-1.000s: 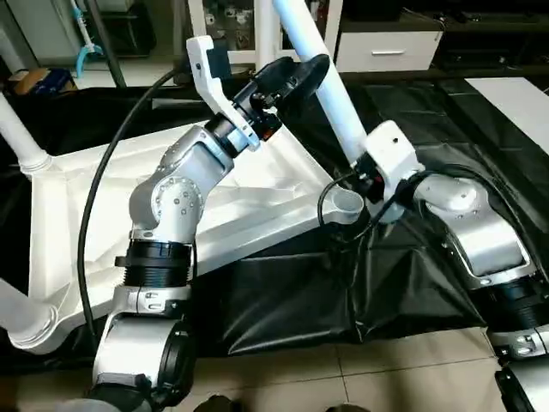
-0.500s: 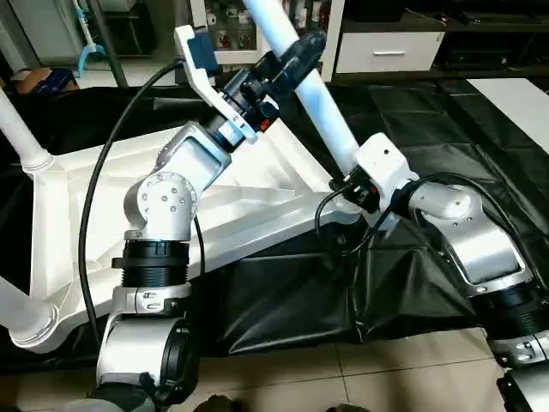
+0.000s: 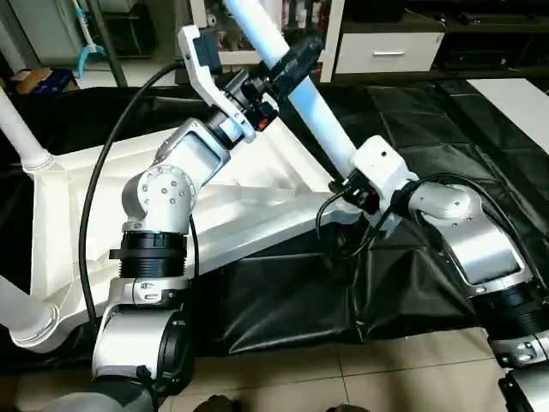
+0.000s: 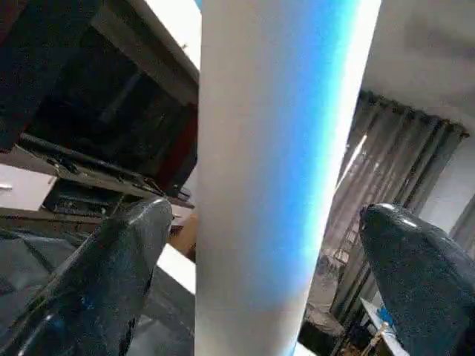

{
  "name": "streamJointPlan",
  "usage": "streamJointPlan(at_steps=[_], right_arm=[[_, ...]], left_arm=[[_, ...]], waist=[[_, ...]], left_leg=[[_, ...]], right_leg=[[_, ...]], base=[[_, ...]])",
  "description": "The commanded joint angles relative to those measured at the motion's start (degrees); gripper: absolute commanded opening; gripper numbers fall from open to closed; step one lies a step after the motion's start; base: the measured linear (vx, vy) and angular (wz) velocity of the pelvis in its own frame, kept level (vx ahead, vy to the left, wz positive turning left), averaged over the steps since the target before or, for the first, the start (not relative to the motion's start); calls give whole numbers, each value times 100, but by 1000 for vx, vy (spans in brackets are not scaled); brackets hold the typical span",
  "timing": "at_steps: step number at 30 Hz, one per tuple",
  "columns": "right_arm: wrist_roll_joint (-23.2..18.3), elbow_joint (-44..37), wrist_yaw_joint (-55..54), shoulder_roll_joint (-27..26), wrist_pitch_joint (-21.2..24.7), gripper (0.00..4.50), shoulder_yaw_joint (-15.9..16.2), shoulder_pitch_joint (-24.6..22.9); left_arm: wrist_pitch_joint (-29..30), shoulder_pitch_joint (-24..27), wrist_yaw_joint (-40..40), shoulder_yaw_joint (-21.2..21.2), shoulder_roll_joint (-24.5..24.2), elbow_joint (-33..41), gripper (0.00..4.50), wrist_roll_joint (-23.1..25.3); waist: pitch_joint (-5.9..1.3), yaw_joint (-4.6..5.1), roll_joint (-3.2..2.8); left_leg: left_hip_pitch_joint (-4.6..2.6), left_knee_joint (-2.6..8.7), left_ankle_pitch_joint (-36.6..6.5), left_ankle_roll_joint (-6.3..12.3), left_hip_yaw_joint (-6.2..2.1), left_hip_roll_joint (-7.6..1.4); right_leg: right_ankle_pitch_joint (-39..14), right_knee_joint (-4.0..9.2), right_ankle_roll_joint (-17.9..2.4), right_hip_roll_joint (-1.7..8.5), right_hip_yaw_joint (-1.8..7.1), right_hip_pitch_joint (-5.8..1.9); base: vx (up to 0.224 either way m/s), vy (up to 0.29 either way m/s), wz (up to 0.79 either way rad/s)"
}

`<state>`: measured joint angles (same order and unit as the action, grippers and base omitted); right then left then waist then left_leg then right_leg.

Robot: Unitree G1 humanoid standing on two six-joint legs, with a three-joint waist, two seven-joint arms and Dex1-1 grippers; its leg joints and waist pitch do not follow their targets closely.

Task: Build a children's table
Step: Insert table leg to table base

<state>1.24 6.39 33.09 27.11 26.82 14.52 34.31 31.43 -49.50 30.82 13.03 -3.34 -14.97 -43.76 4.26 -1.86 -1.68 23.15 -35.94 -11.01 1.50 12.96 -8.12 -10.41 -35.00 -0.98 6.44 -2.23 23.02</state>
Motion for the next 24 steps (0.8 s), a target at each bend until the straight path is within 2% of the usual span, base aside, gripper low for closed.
streamJointPlan(at_steps=[1, 24], right_arm=[[69, -71, 73, 25, -92, 183, 20, 80], [190, -26, 65, -3, -174, 183, -57, 105]], left_arm=[[67, -89, -28, -57, -39, -32, 450, 43], [-86, -177, -328, 172, -27, -267, 450, 78]], waist=[[-528, 12, 7], [-531, 16, 14]], left_leg=[[-229, 414, -707, 234, -261, -433], [-230, 407, -717, 245, -265, -430]], right_leg=[[-147, 290, -1513, 205, 162, -278], [-155, 287, -1507, 204, 161, -280]], base=[[0, 0, 0], [0, 0, 0]])
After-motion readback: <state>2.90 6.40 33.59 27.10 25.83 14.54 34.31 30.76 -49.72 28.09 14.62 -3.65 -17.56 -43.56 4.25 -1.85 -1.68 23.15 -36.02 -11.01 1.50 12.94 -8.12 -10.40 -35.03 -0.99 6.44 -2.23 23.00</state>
